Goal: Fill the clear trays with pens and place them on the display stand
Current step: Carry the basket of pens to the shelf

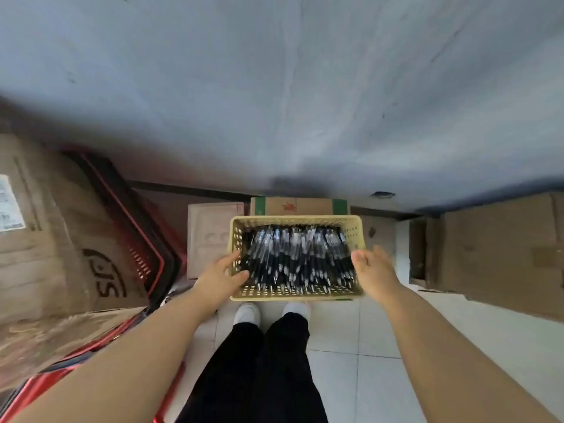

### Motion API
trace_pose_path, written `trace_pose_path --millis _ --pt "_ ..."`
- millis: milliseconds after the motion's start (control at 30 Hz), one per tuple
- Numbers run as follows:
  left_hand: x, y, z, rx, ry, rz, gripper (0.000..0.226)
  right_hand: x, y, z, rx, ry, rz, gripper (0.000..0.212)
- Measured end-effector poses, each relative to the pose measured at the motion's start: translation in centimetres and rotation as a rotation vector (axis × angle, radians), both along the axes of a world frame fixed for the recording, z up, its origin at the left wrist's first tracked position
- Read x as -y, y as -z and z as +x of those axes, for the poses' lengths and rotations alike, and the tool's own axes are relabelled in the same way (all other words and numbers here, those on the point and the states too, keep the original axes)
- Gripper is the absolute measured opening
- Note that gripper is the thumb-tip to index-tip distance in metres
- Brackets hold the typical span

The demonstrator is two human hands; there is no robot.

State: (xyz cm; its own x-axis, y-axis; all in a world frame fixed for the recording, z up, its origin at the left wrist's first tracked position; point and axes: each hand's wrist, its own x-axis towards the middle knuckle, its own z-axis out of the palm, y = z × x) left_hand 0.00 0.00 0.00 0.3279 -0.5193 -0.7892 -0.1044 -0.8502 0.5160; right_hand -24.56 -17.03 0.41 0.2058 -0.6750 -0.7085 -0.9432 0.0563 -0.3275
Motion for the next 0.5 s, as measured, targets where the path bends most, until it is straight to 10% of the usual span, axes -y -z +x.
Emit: trace_pose_path --millis 500 --pt "2.9 -0.1 -0.7 -0.113 -0.129 0.047 0.064 0.0 1.2 -2.1 0.143 0.261 0.217 0.042"
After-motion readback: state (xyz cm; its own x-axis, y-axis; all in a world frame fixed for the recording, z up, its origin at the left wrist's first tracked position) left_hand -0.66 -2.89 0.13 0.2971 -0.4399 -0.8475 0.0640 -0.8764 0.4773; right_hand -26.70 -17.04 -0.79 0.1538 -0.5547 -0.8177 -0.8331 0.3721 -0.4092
